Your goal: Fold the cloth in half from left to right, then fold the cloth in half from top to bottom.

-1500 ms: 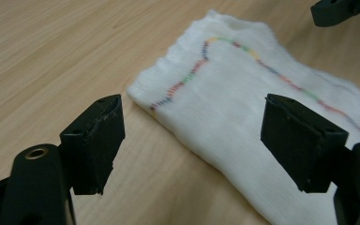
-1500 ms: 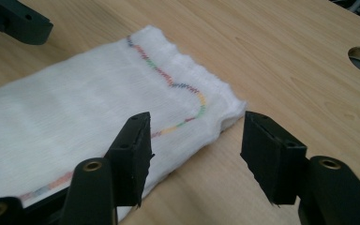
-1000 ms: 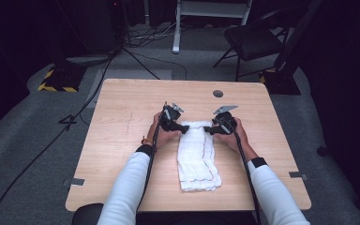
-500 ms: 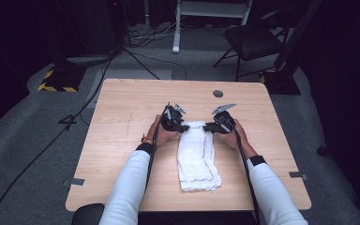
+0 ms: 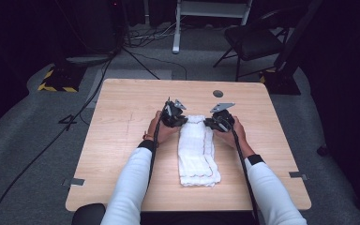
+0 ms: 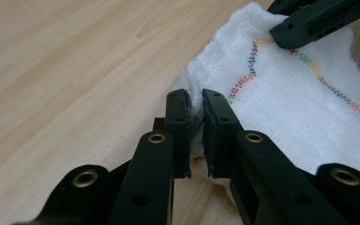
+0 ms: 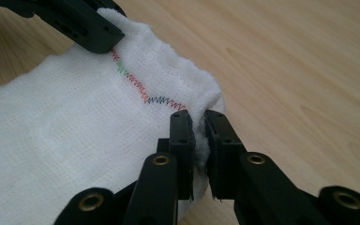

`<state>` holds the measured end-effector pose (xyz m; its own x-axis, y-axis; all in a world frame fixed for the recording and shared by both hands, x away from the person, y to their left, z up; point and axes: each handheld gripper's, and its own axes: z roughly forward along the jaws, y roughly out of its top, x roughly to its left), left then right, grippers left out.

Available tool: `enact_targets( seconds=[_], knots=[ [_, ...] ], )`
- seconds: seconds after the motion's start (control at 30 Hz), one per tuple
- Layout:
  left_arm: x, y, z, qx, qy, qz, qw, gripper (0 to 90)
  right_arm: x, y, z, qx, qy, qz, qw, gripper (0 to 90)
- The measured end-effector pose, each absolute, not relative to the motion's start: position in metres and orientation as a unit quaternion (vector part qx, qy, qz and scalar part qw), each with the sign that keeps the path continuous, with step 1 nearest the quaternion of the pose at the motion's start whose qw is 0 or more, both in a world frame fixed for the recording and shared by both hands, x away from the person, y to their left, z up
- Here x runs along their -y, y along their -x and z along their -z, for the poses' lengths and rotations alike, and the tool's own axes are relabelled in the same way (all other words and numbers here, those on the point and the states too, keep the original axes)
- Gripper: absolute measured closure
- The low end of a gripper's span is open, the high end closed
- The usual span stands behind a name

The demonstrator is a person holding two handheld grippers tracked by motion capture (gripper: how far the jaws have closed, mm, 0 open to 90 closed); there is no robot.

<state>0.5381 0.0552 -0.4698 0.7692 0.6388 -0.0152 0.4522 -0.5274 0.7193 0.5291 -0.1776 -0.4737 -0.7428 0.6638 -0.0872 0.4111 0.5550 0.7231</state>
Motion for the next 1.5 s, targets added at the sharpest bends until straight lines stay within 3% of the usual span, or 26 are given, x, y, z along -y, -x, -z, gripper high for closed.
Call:
enact_targets(
  seconds=[0.27, 0.6, 0.93, 1.5],
  knots=[
    [-0.054, -0.537, 0.442, -0.304, -0.855, -0.164, 0.386, 82.7, 0.180, -0.527, 0.448, -0.847, -0.302, -0.378, 0.221, 82.5],
    [-0.055, -0.538, 0.427, -0.303, -0.847, -0.174, 0.400, 82.8, 0.181, -0.524, 0.428, -0.835, -0.294, -0.392, 0.249, 82.8],
    [-0.058, -0.537, 0.418, -0.295, -0.845, -0.183, 0.406, 82.8, 0.180, -0.526, 0.423, -0.833, -0.288, -0.397, 0.255, 82.9],
    [-0.065, -0.526, 0.418, -0.273, -0.849, -0.155, 0.424, 83.0, 0.186, -0.514, 0.419, -0.838, -0.274, -0.405, 0.242, 83.1]
  ],
)
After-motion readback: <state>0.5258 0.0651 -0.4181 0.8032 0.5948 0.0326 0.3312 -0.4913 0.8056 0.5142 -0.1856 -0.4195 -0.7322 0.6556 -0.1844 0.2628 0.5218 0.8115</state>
